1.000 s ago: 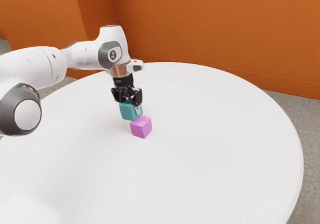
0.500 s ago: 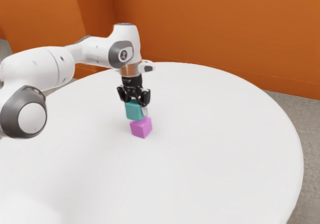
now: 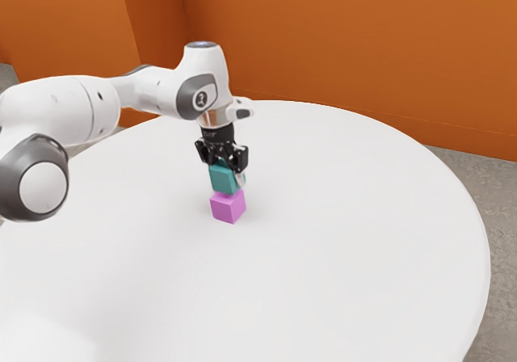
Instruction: Pick up the blue block with one arm, and put the blue block on the pink block with one arm
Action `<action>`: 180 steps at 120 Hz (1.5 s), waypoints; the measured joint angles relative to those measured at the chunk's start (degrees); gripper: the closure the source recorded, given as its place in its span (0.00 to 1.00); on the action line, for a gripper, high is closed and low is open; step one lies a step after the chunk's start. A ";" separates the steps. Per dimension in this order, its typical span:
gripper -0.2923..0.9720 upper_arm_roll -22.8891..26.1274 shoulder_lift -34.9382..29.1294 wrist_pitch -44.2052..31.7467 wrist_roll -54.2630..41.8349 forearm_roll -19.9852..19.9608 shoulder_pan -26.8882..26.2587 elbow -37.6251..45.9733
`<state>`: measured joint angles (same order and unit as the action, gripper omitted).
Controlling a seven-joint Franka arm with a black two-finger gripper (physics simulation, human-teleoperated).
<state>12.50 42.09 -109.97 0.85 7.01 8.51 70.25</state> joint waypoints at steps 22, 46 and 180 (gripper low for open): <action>0.54 -0.23 -1.67 -1.84 -0.20 -0.43 0.04 3.10; 0.54 -0.24 -2.96 -3.61 -0.29 -0.69 0.12 6.03; 0.24 -1.45 -18.67 0.28 -3.32 -3.82 1.00 10.69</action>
<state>11.05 23.42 -109.68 -2.47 3.19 9.50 80.94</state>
